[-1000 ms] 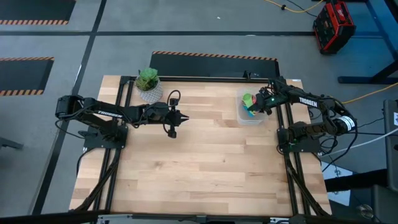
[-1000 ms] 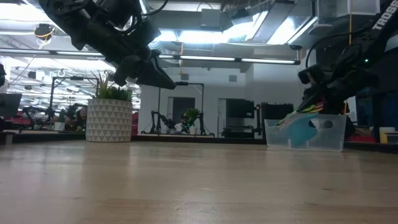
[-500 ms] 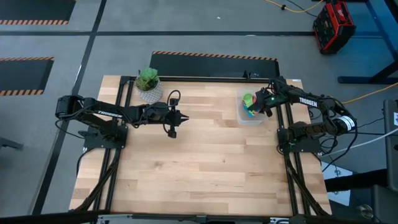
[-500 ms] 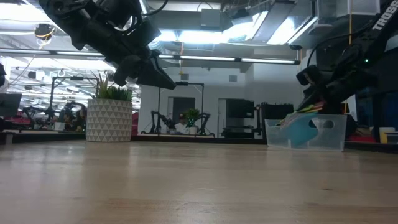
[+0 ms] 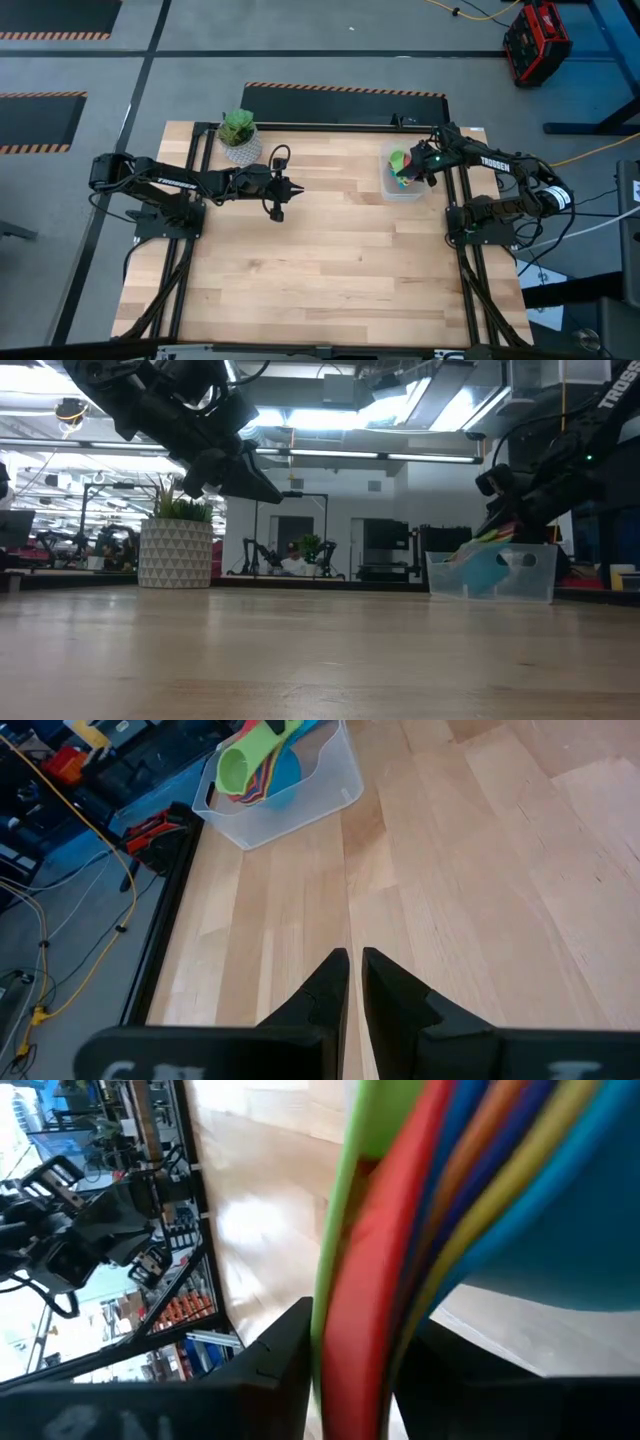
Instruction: Nest measuring cups in basket
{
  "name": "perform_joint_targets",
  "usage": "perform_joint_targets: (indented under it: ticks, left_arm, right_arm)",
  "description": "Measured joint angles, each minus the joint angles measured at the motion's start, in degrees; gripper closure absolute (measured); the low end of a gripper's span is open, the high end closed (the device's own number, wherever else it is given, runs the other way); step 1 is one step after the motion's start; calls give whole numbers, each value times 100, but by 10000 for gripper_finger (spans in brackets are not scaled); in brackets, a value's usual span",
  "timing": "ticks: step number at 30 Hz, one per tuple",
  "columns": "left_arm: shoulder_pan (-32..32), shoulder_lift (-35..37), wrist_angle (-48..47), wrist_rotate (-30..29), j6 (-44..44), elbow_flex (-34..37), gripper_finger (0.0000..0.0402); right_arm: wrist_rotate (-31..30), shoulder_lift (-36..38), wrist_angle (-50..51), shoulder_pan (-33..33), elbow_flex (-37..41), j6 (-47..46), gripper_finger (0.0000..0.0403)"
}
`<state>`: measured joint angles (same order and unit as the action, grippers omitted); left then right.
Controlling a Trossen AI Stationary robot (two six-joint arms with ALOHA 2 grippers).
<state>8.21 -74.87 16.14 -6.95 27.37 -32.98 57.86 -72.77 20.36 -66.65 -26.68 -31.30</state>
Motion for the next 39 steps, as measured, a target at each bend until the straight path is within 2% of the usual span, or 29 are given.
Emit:
perform_joint_targets:
  ticks: [16, 23, 39]
  left_arm:
    - [0, 0, 0, 1, 0, 1, 374]
    - [1, 0, 0, 1, 1, 1, 374]
    - [2, 0, 0, 1, 1, -1, 374]
  right_arm:
    - [9, 0, 33, 15, -2, 329, 285]
    - [-102, 0, 7, 15, -7, -140, 285]
    - [-126, 2, -2, 15, -9, -307, 285]
